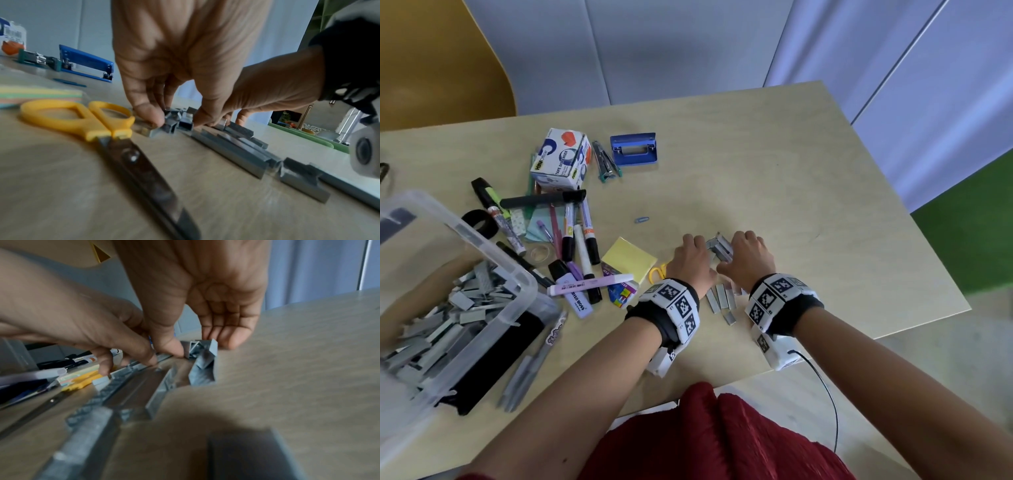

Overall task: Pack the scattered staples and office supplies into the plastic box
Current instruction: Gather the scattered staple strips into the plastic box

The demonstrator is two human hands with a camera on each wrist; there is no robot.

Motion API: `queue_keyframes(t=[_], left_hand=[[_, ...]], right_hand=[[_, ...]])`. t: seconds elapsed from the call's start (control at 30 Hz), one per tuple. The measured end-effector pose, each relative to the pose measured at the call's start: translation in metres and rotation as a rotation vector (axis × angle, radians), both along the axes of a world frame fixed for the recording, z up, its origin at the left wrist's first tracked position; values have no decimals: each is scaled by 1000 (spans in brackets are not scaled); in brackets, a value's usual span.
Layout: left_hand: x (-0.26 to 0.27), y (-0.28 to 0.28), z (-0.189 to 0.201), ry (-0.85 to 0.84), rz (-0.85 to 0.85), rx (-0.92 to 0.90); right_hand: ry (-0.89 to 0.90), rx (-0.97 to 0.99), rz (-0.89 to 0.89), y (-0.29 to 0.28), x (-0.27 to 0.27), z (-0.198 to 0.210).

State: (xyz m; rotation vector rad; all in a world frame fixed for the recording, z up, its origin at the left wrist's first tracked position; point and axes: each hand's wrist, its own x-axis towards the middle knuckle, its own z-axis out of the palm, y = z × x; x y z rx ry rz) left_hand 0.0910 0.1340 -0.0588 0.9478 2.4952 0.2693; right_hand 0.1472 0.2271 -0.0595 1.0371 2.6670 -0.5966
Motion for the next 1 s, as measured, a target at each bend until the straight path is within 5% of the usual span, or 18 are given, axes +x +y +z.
queue_keyframes(t=[0.67,1.0], left_hand=[[-18,9,0,-38,-65,-71],[-20,10,-4,90,-134,-85]], right_hand=[[48,-168,54,28,-1,9],[182,-270,-51,40,4,10]])
